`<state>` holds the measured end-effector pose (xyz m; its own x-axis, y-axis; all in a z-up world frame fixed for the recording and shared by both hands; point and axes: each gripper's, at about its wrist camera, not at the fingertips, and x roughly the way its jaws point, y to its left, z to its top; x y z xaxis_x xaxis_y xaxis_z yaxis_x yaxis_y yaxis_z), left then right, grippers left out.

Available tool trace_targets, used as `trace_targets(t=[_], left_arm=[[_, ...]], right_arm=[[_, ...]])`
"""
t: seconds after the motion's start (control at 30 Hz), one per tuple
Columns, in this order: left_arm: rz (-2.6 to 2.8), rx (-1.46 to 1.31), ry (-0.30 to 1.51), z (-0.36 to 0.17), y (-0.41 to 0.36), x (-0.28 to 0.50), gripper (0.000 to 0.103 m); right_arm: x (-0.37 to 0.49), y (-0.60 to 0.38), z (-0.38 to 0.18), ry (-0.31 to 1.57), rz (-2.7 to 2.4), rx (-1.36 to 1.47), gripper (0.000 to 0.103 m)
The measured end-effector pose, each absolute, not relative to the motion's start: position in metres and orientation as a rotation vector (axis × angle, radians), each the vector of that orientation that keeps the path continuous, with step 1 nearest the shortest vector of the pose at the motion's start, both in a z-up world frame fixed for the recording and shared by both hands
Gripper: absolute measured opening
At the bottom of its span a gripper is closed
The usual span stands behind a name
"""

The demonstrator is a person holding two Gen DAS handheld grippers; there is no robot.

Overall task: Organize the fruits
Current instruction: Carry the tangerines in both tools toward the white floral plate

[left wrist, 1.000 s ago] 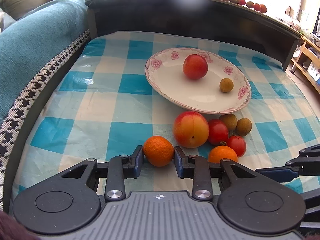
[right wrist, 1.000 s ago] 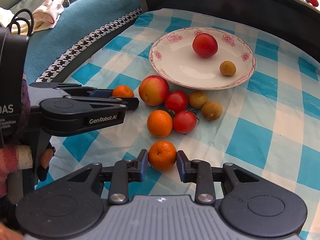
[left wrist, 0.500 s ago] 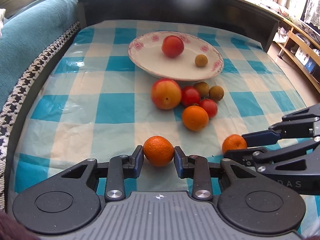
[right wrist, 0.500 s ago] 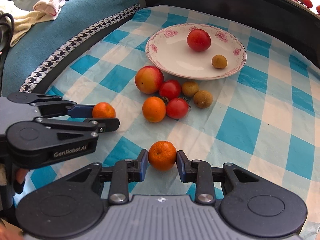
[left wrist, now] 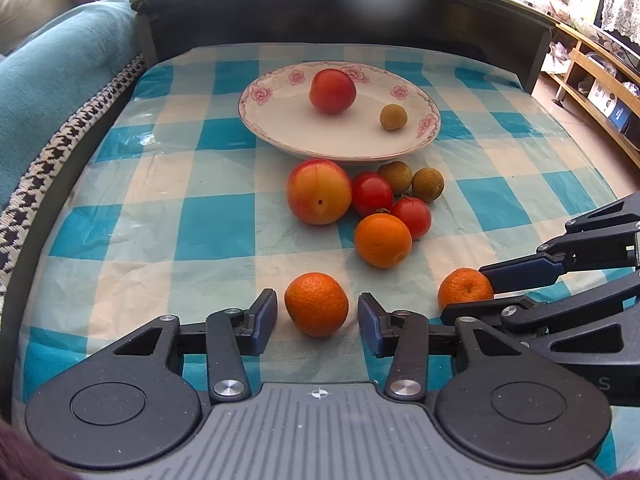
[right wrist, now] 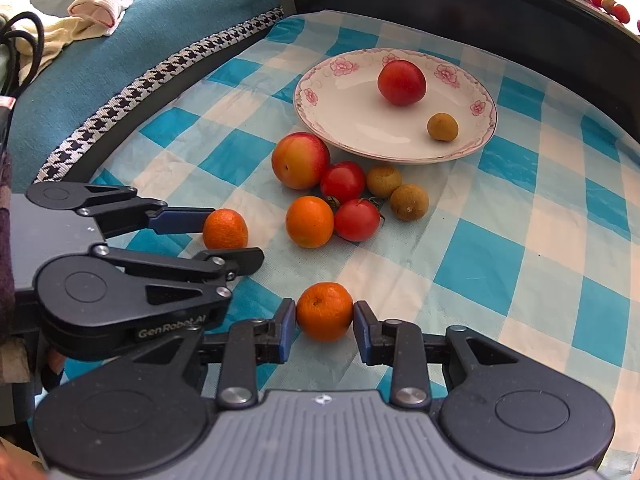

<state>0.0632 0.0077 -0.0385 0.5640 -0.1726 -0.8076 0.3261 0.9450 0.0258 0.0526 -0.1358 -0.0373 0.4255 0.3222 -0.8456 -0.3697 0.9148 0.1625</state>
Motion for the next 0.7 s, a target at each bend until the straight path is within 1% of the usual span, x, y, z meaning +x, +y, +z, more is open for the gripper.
trace_targets(t=[0.1, 0.17, 0.23, 0.7], left_arm=[[-0.292, 0.181, 0.924, -0.039, 0.007, 0.063, 0.051], [-0.293, 0.186, 0.921, -0.038, 0.007, 0.063, 0.043], [-0.296, 0.186, 0.922, -0.037, 0.007, 0.062, 0.041], [-0.301, 0.177, 0.892, -0.026, 0.005, 0.062, 0.041]], right_arm=[[0.052, -0.135, -0.037, 1.045, 0.433, -0.055, 0.044], [0.051, -0.134, -0.037, 1.043, 0.433, -0.066, 0.044], [0.051, -0.133, -0.037, 1.04, 0.432, -0.078, 0.044], [0.047, -0.133, -0.027, 0.996, 0.42, -0.103, 0.044]])
